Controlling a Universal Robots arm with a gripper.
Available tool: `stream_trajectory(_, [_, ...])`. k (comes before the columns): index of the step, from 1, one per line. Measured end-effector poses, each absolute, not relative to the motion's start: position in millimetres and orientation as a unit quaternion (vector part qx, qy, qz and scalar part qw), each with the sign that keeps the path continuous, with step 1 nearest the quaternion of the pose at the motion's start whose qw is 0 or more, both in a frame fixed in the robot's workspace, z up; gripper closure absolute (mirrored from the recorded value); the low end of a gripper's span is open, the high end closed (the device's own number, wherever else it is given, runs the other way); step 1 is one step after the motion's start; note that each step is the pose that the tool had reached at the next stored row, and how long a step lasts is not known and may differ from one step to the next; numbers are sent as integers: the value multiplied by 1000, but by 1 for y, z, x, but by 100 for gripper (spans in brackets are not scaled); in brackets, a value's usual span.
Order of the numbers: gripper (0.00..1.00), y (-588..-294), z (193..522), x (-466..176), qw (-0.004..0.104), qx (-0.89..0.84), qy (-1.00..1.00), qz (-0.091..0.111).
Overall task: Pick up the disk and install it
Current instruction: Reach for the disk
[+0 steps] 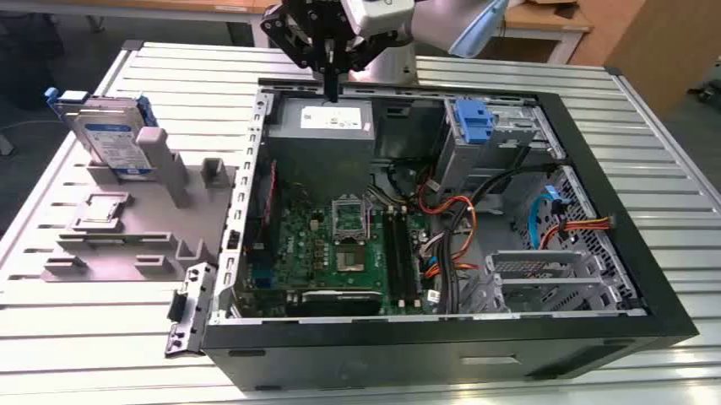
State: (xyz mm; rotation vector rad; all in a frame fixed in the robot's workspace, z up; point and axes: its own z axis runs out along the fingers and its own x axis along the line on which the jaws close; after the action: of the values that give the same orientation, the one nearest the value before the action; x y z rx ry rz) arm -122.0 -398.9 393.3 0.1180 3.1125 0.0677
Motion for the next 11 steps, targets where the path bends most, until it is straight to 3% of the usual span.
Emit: stream_trajectory(11, [90, -399, 393, -125, 13, 38, 999, 22])
